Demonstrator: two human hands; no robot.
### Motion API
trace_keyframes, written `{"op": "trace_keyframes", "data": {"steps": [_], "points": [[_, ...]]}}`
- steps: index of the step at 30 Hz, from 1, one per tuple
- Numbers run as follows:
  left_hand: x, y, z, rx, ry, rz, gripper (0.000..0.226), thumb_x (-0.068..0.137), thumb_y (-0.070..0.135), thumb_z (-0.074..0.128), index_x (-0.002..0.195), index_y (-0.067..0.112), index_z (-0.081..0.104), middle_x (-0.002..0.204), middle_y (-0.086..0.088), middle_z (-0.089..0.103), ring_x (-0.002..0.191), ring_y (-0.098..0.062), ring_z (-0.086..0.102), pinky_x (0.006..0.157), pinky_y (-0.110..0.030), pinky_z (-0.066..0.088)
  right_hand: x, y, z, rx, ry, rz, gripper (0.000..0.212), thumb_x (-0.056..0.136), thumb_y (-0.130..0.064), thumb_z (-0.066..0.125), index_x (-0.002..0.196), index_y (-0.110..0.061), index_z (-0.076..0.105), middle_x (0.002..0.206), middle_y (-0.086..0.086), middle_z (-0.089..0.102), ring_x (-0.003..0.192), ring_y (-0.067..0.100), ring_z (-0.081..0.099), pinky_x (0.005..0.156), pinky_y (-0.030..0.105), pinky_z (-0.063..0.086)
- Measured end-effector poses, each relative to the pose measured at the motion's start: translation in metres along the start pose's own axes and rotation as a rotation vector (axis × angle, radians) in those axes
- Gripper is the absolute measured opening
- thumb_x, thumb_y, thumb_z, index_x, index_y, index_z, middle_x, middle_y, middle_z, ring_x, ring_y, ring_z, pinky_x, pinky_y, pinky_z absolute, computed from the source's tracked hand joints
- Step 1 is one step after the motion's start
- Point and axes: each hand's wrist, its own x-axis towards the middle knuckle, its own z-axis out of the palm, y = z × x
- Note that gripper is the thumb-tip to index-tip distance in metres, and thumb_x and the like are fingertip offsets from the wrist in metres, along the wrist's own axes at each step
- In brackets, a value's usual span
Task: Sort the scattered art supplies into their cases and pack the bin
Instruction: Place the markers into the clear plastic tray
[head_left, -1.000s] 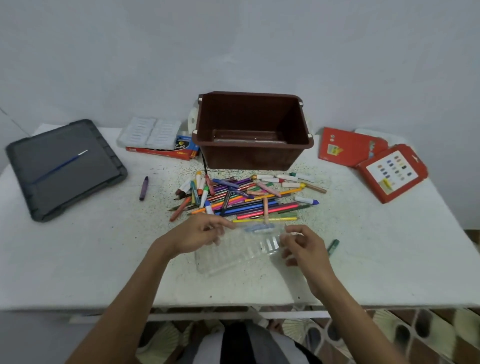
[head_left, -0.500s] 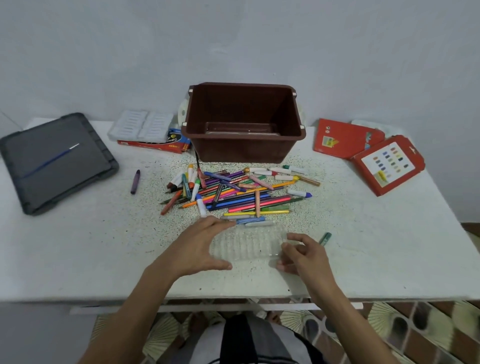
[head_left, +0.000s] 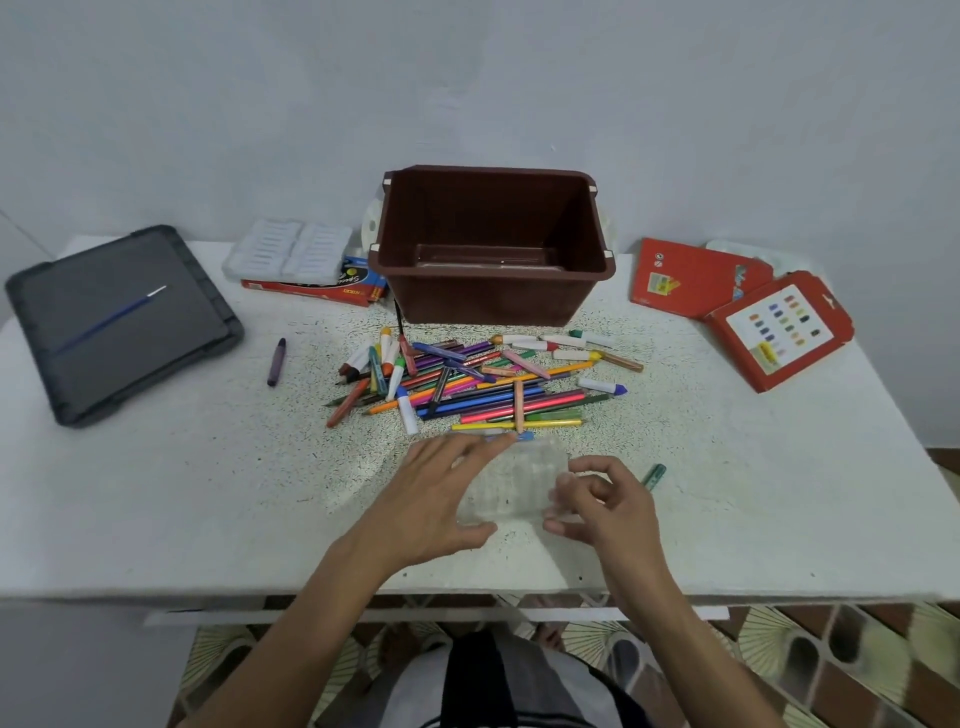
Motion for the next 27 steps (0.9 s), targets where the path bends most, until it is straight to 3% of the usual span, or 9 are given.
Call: {"op": "trace_keyframes", "data": {"steps": [4,6,8,11,14,16,21,23,27], "points": [[0.001,0.010,-0.004,-0.124,0.093,-0.016,0.101,0.077,0.064,0.068,0.147,0.055,-0.004,0.142,0.013,0.035,0.129,-0.006,0.032,0.112,-0.031,0.026,-0.005,-0.013,0.004,0.116,-0.077,-0.028,0.028,0.087,-0.032,0.063,0.106,-0.012,0.064,0.087,0.018,0.069,0.074,0.030,0.067,0.068,0.045,0.058],[0.001,0.015,-0.010,-0.254,0.120,-0.052,0.106,0.072,0.064,0.074,0.147,0.057,0.000,0.142,0.017,0.034,0.127,0.001,0.034,0.106,-0.028,0.030,-0.002,-0.011,0.003,0.114,-0.077,-0.036,0.018,0.092,-0.026,0.060,0.106,-0.016,0.065,0.091,0.018,0.069,0.077,0.034,0.067,0.070,0.047,0.058],[0.001,0.019,-0.014,-0.352,0.159,-0.074,0.115,0.066,0.060,0.081,0.148,0.058,-0.001,0.139,0.022,0.037,0.121,0.013,0.037,0.099,-0.024,0.032,0.001,-0.004,0.001,-0.087,-0.098,-0.111,0.016,0.096,-0.016,0.060,0.107,-0.026,0.066,0.096,0.008,0.070,0.085,0.032,0.068,0.074,0.046,0.060],[0.001,0.021,-0.018,-0.481,0.228,-0.087,0.125,0.062,0.053,0.087,0.145,0.062,-0.006,0.138,0.036,0.031,0.118,0.024,0.036,0.094,-0.015,0.034,0.002,0.007,0.001,-0.458,-0.305,-0.204,0.035,0.092,-0.031,0.068,0.122,-0.045,0.057,0.118,-0.016,0.061,0.104,0.009,0.062,0.084,0.035,0.057],[0.000,0.025,-0.020,-0.576,0.289,-0.082,0.131,0.061,0.044,0.090,0.138,0.069,-0.012,0.136,0.057,0.010,0.118,0.033,0.027,0.089,0.002,0.032,0.003,0.012,0.004,-0.614,-0.445,-0.213,0.058,0.084,-0.043,0.071,0.136,-0.047,0.045,0.135,-0.028,0.045,0.120,-0.002,0.048,0.097,0.030,0.050],[0.000,0.028,-0.021,-0.607,0.333,-0.056,0.132,0.061,0.034,0.092,0.138,0.069,-0.010,0.142,0.055,0.003,0.125,0.031,0.021,0.092,0.006,0.028,0.007,0.013,0.006,-0.667,-0.466,-0.253,0.065,0.082,-0.045,0.071,0.139,-0.047,0.040,0.138,-0.032,0.038,0.124,-0.005,0.042,0.102,0.031,0.047],[0.000,0.024,-0.018,-0.703,0.387,-0.027,0.119,0.058,0.030,0.096,0.143,0.047,0.016,0.151,-0.003,0.034,0.135,-0.022,0.046,0.108,-0.044,0.045,0.019,0.016,0.004,-0.706,-0.486,-0.313,0.060,0.081,-0.047,0.074,0.133,-0.047,0.043,0.138,-0.031,0.039,0.122,-0.003,0.045,0.100,0.033,0.049],[-0.002,0.019,-0.020,-0.708,0.389,-0.031,0.113,0.058,0.026,0.096,0.140,0.039,0.019,0.143,-0.002,0.045,0.130,-0.021,0.052,0.108,-0.043,0.045,0.023,0.016,-0.001,-0.765,-0.474,-0.346,0.060,0.078,-0.048,0.076,0.130,-0.045,0.046,0.136,-0.026,0.042,0.119,-0.002,0.046,0.098,0.032,0.048],[-0.012,0.003,-0.025,-0.641,0.355,-0.101,0.103,0.056,0.042,0.094,0.136,0.031,0.030,0.133,0.027,0.048,0.126,-0.001,0.051,0.105,-0.030,0.042,0.034,0.020,-0.018,-0.963,-0.418,-0.464,0.060,0.076,-0.061,0.069,0.129,-0.044,0.047,0.138,-0.020,0.039,0.125,0.005,0.040,0.103,0.033,0.041]]}}
